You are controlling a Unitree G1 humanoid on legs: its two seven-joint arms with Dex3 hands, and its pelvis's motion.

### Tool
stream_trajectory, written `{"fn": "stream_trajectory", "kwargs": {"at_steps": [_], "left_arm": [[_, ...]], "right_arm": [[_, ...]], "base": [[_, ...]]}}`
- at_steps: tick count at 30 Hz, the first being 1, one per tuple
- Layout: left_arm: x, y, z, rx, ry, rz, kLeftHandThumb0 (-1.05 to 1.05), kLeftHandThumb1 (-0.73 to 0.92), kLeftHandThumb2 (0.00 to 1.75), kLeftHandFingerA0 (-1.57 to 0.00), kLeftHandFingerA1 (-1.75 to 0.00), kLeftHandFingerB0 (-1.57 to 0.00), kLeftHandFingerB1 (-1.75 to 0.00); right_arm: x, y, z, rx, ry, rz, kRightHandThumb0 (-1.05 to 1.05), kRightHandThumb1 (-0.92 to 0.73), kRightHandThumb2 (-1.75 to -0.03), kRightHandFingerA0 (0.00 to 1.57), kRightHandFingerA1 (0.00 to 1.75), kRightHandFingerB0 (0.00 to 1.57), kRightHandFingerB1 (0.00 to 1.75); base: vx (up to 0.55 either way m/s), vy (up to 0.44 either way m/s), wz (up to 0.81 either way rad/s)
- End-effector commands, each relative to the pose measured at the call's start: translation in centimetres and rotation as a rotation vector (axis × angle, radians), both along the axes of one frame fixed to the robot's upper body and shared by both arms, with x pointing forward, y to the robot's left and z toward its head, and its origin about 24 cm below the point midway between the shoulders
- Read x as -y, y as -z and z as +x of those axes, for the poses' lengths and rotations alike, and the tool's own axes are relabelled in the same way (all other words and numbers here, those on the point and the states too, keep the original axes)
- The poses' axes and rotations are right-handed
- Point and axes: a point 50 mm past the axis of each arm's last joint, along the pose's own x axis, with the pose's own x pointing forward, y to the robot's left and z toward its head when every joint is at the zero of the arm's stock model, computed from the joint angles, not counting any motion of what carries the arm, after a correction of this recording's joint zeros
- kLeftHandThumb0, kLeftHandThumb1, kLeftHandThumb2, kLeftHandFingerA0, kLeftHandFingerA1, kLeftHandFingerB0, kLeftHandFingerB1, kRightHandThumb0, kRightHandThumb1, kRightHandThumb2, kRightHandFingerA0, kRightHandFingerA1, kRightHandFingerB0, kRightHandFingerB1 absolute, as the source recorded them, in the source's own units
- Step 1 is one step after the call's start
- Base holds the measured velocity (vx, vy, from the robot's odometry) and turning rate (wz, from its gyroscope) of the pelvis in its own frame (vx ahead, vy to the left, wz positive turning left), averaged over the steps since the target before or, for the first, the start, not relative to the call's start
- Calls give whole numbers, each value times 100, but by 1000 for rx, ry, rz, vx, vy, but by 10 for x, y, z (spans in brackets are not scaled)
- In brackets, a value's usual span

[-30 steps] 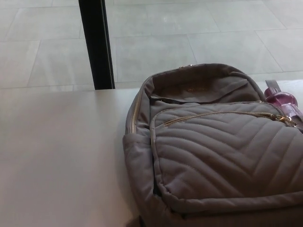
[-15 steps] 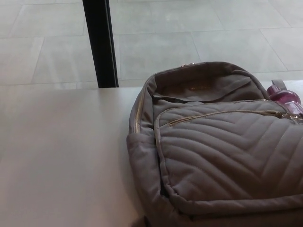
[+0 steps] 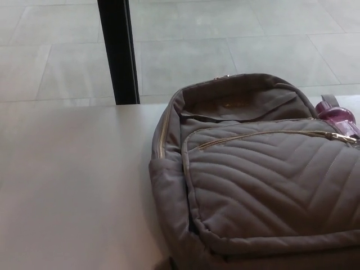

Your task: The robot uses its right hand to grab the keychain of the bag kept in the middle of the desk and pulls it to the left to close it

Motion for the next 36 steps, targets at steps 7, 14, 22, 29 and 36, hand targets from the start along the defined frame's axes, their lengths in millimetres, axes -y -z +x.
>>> {"fn": "stream_trajectory", "kwargs": {"at_steps": [7, 14, 22, 29, 36], "left_arm": [[-1, 0, -2, -14, -8, 2, -105, 66, 95, -75, -134, -50, -133], [2, 4, -5, -1, -43, -33, -105, 64, 93, -77, -136, -55, -129], [1, 3, -6, -7, -18, -21, -105, 63, 94, -76, -134, -56, -127], [2, 4, -6, -14, -22, -22, -105, 51, 130, -84, -125, -62, -114], [-1, 2, -8, -21, -10, -4, -105, 65, 95, -74, -135, -56, -127]], "right_arm": [[-33, -9, 16, -23, -107, -74, 6, -43, -120, 92, 163, 87, 138], [-18, -4, 8, -138, -89, -131, -4, -49, -114, 96, 148, 93, 99], [15, -31, 0, -112, -10, -173, -1, -68, -81, 77, 147, 84, 78], [25, -49, -3, 18, -4, -173, 9, -60, -88, 89, 124, 87, 77], [31, -33, -7, -126, -17, -253, -32, -74, -61, 79, 69, 48, 39]], "base": [[0, 0, 0], [0, 0, 0], [0, 0, 0], [0, 0, 0], [0, 0, 0]]}}
